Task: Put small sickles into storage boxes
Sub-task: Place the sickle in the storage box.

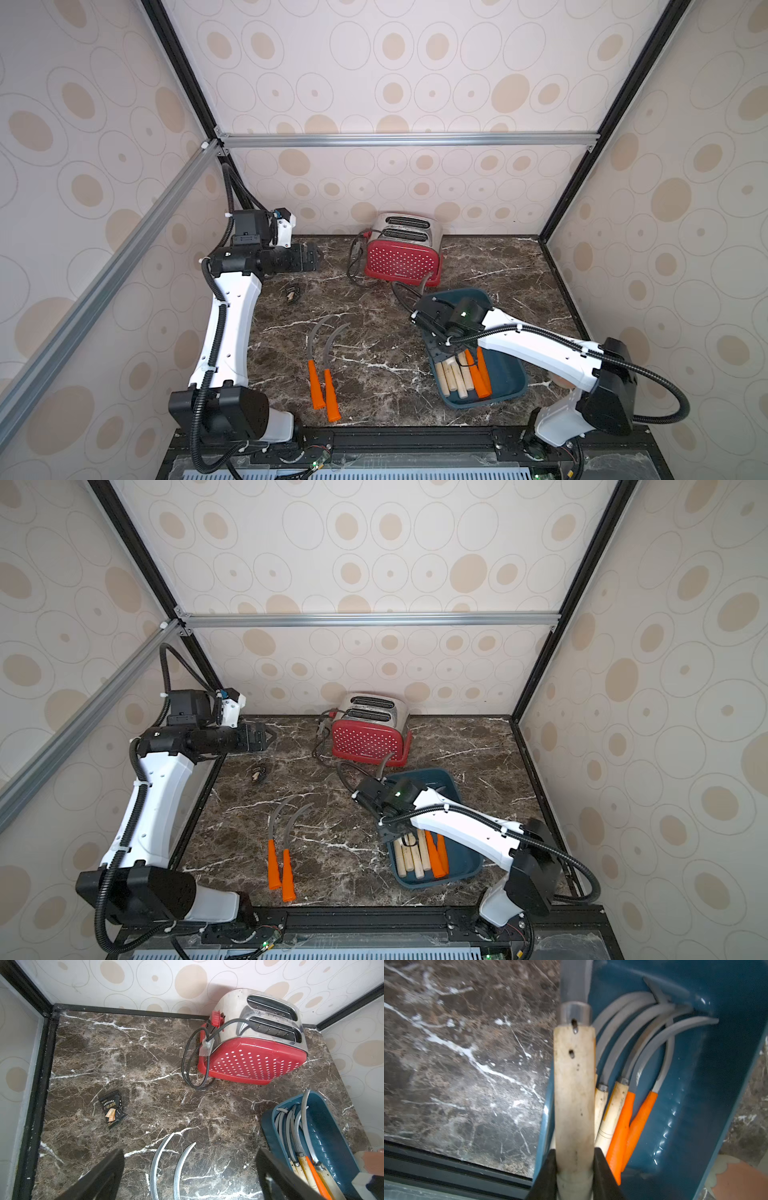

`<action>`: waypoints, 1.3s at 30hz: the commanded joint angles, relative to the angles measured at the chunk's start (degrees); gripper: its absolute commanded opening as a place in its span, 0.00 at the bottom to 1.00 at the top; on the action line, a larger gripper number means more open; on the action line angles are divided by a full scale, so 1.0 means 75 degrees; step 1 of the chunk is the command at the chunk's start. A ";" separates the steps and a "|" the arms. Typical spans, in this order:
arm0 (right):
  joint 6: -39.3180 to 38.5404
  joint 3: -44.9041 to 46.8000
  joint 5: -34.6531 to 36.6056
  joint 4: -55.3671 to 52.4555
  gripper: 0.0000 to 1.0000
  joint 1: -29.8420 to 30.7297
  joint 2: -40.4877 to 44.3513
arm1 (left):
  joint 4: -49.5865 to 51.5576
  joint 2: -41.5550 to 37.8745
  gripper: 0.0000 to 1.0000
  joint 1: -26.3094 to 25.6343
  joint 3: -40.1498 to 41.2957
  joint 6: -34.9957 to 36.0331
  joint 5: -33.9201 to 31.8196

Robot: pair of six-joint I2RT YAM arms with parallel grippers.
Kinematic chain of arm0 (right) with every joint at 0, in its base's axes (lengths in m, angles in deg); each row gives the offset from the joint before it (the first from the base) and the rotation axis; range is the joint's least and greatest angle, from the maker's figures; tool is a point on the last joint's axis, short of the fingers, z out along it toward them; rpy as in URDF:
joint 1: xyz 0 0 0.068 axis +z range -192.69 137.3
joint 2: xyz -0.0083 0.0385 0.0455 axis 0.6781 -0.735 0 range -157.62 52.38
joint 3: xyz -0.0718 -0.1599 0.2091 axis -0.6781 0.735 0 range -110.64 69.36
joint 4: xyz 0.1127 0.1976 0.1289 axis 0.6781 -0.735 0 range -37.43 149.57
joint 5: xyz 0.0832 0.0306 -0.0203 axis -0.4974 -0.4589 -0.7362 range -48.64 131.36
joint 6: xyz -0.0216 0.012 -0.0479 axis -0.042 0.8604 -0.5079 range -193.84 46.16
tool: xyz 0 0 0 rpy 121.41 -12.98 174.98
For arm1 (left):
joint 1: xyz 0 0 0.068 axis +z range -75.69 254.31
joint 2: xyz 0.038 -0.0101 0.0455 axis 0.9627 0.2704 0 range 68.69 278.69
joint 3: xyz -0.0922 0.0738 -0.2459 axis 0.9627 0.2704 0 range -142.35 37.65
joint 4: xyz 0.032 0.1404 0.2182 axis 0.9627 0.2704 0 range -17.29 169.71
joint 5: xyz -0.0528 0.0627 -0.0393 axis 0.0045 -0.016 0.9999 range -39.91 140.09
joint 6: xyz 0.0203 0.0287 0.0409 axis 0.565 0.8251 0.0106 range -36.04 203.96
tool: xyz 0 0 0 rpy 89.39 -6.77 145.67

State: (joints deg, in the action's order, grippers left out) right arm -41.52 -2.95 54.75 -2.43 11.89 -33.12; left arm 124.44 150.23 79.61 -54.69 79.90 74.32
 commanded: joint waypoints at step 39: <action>0.0391 0.3220 -0.1148 0.0638 0.07 -0.1936 0.1027 | 0.0205 0.0000 0.99 -0.0308 0.0486 0.1012 0.0122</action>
State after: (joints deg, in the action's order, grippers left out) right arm -37.85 20.96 45.24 4.06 -2.27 -24.31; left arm 124.81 150.23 77.69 -50.53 85.80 75.26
